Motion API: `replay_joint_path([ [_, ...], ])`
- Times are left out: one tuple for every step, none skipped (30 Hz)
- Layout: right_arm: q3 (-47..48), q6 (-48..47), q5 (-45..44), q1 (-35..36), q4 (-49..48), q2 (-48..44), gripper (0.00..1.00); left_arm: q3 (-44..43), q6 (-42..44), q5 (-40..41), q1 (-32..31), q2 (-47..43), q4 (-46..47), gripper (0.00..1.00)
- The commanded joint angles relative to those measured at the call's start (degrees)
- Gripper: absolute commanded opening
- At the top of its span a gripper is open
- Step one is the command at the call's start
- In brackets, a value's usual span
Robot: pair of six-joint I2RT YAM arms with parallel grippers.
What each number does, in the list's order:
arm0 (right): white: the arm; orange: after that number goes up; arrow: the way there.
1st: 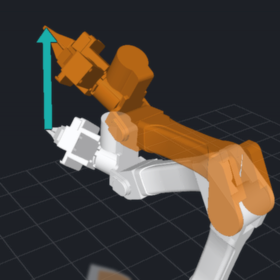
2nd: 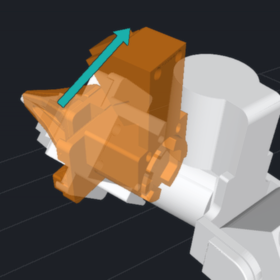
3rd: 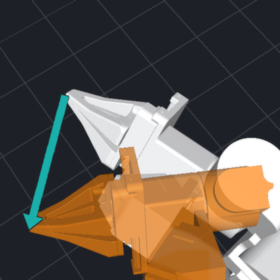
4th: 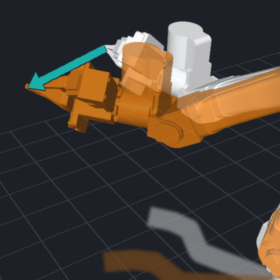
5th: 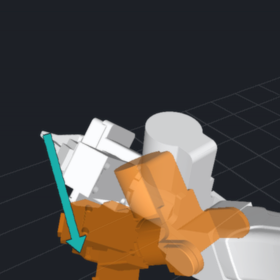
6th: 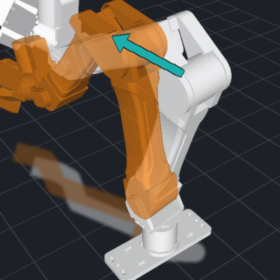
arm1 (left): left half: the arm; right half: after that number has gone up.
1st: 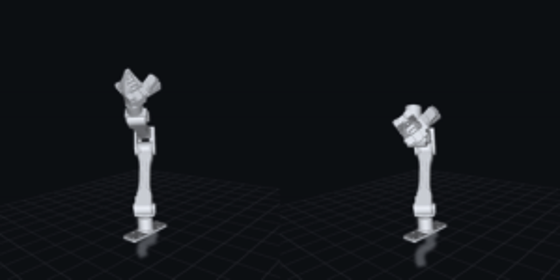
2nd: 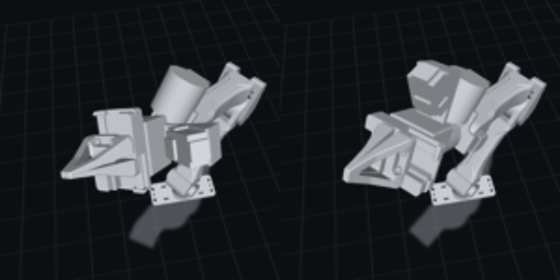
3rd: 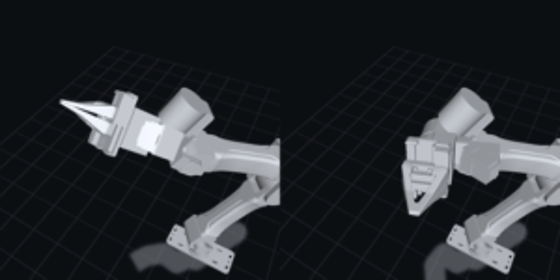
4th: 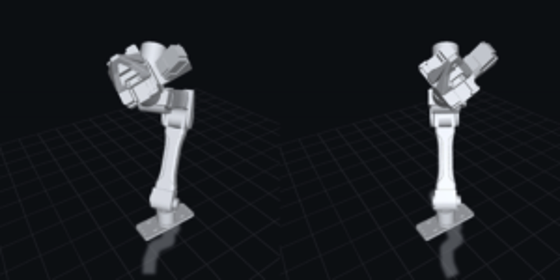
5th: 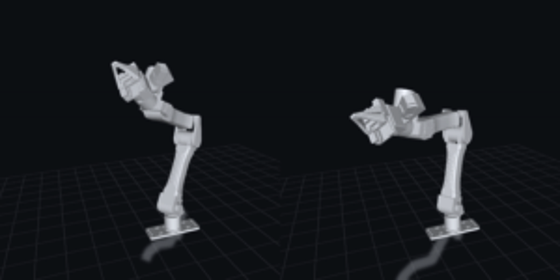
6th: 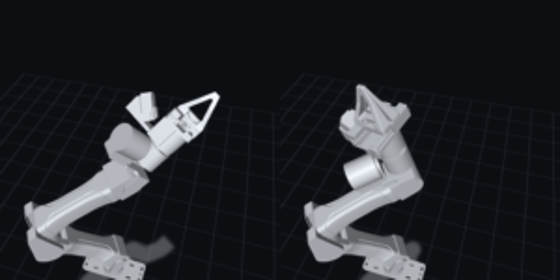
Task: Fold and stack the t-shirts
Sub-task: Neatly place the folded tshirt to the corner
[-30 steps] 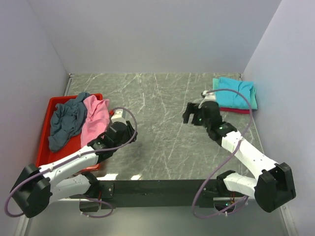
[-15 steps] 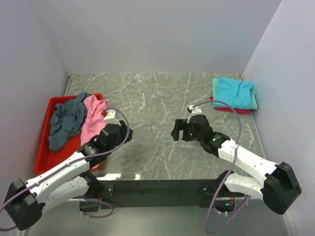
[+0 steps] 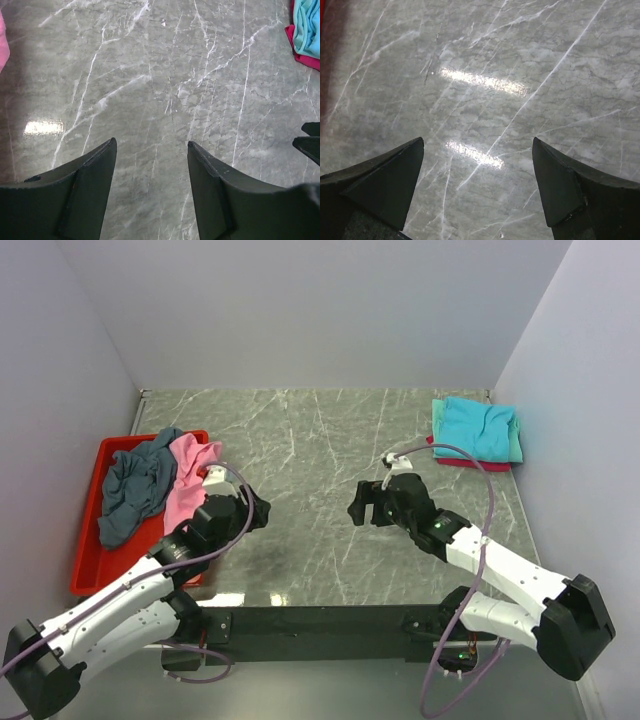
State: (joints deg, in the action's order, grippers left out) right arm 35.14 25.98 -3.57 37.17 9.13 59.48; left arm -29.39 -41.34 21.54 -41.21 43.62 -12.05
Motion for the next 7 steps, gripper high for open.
replay_joint_path([
  [1.78,-0.31,-0.47,0.45,-0.69,0.28,0.95,-0.94,0.21,0.79,-0.01,-0.9,0.19,0.64],
  [1.78,-0.31,-0.47,0.54,-0.77,0.37,0.95,-0.85,0.3,0.7,-0.1,-0.99,0.54,0.64],
  [1.87,-0.31,-0.47,0.62,-0.78,0.28,0.95,-0.85,0.3,0.7,-0.1,-0.99,0.45,0.64],
  [1.87,-0.4,-0.64,0.54,-0.69,0.28,0.95,-0.93,0.3,0.78,-0.01,-0.99,0.37,0.64],
  [1.95,-0.4,-0.82,0.62,-0.69,0.46,0.95,-1.11,0.38,0.87,-0.1,-0.9,0.28,0.64],
  [2.04,-0.57,-0.91,0.63,-0.51,0.46,0.95,-1.2,0.56,1.05,-0.1,-0.81,0.1,0.65],
  [2.3,-0.75,-0.91,0.63,-0.25,0.54,0.95,-1.29,0.56,1.05,-0.1,-0.46,0.01,0.68],
])
